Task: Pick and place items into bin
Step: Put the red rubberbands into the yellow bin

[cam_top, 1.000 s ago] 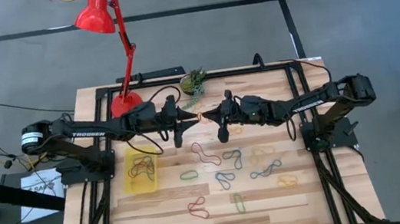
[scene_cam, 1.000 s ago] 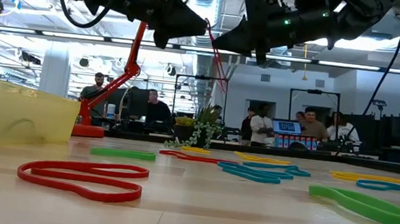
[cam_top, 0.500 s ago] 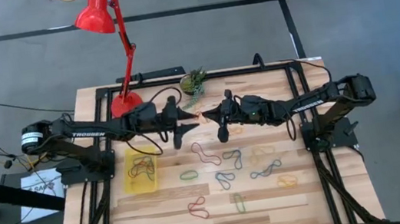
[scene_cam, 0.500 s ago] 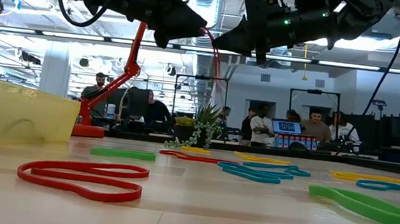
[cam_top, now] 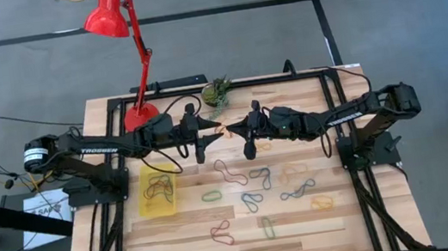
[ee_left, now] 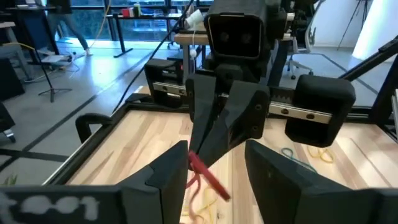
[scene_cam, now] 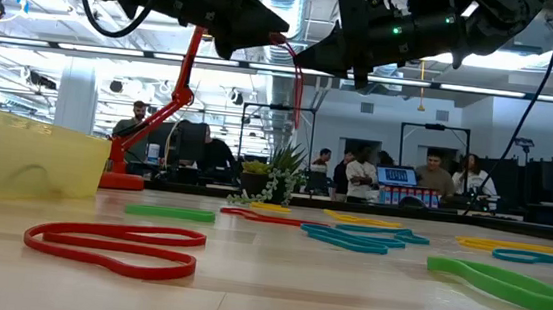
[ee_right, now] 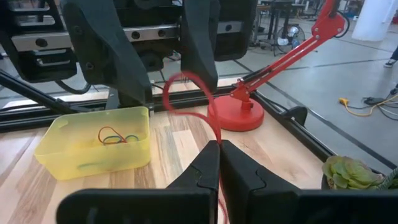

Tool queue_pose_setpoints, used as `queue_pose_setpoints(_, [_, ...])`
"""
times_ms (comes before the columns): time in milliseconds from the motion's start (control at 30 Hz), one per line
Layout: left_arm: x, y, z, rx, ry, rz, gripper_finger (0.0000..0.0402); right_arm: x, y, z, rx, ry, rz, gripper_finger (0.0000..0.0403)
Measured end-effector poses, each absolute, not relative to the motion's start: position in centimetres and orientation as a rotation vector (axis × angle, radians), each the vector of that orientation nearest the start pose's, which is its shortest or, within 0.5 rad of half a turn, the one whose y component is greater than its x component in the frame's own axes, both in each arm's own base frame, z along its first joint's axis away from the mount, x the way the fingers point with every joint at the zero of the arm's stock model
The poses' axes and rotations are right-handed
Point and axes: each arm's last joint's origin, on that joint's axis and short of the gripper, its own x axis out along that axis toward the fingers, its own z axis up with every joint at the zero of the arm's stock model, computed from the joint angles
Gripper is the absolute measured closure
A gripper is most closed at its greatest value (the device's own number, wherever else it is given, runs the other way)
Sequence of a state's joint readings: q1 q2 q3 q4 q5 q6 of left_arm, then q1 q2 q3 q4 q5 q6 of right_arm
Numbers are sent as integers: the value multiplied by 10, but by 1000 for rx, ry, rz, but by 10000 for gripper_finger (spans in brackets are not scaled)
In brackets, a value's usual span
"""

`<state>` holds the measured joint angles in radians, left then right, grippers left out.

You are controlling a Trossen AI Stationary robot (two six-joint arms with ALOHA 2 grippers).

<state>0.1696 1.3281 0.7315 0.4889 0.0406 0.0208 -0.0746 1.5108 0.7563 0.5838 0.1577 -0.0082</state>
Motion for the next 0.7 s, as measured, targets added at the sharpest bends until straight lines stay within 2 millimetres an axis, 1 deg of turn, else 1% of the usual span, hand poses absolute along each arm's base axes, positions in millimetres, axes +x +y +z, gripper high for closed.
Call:
queue_pose_setpoints(167, [285, 48, 261, 9, 110, 132, 251, 317, -28, 227, -15, 172, -231, 401])
queue_pose_setpoints(267, [285, 49, 261, 11, 111, 164, 252, 317, -28, 227, -15, 172, -231, 401])
queue_pose_setpoints(333, [285, 49, 261, 16, 114, 177, 259, 317, -28, 227, -16, 172, -231, 401])
queue_pose_setpoints(500, [285, 49, 261, 34, 117, 176, 309, 317, -28, 227, -16, 172, -231, 401])
queue_pose_setpoints(700, [285, 49, 261, 34, 118, 177, 389, 318, -28, 227, -17, 171, -231, 401])
